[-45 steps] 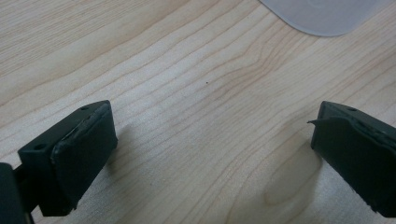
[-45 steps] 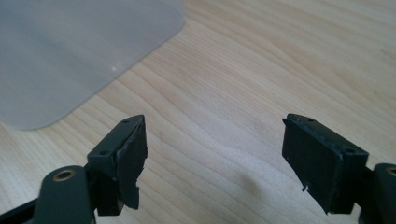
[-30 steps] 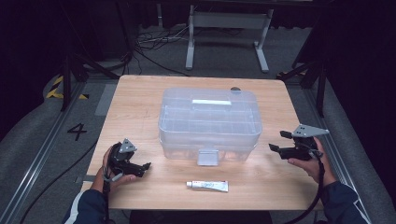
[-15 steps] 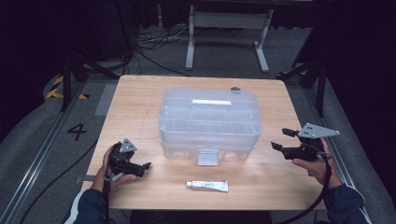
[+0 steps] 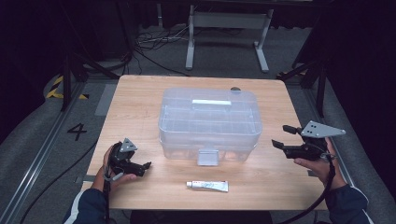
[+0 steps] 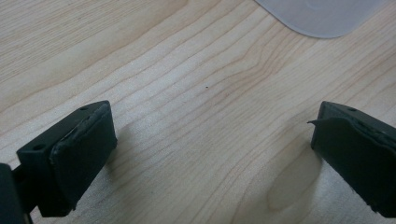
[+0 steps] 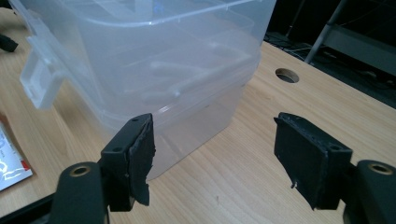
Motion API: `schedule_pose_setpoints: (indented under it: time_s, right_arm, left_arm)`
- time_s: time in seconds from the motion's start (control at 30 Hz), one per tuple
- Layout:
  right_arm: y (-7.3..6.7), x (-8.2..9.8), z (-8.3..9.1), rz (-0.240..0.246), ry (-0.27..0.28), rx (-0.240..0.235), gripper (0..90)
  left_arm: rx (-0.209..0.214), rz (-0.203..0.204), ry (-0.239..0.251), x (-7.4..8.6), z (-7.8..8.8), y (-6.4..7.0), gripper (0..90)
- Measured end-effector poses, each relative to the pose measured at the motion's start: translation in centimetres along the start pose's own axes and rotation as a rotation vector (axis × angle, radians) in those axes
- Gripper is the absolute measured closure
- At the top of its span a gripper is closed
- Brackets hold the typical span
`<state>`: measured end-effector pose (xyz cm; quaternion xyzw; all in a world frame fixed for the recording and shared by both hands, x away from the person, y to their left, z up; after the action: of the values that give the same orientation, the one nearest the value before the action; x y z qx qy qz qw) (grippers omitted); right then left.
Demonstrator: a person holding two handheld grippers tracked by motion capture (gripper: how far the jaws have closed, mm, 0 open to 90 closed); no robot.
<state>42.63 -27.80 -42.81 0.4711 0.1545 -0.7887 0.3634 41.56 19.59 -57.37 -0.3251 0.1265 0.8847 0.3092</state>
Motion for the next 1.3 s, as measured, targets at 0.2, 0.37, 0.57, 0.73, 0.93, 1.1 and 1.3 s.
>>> schedule_pose_setpoints:
  time_s: [0.2,0.37,0.57,0.73,0.93,1.1,1.3]
  right_arm:
    - [0.3,-1.1,-0.2,0.005,0.016,-0.019,29.2]
    - [1.2,-2.5,-0.4,-0.009,0.03,-0.014,29.0]
    - [1.8,-5.2,-0.7,0.008,0.057,-0.005,30.2]
    - [1.4,-7.3,-1.2,0.051,0.052,-0.025,33.9]
    - [0.7,-9.3,-2.4,0.085,0.055,-0.04,34.6]
    - [-0.2,-10.2,-4.1,0.097,0.03,-0.069,36.2]
    - [-1.4,-11.3,-6.2,0.129,0.003,-0.095,38.4]
  left_arm:
    - [0.001,0.001,-0.001,0.0,0.0,0.0,0.4]
    - [-0.004,0.003,0.0,0.0,0.0,0.0,0.5]
    - [-0.017,0.017,-0.001,0.0,0.0,0.0,0.5]
    - [-0.022,0.02,0.0,-0.1,-0.1,0.0,0.4]
    - [-0.023,0.03,-0.001,-0.1,-0.1,0.1,0.1]
    - [-0.027,0.033,-0.001,-0.1,-0.1,0.1,0.1]
    - [-0.027,0.033,0.001,-0.1,-0.1,0.1,0.1]
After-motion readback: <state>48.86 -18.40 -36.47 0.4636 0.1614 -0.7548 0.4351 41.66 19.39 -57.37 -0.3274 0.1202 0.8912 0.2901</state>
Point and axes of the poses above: each handheld gripper's, and its own axes: z roughly backward along the jaws, x roughly out of its underside, y roughly to its right, the point moved 10 cm from there along -z, roughly forward along the jaws, and after that the axes turned 1 degree about -x, right-handed, at the moved point
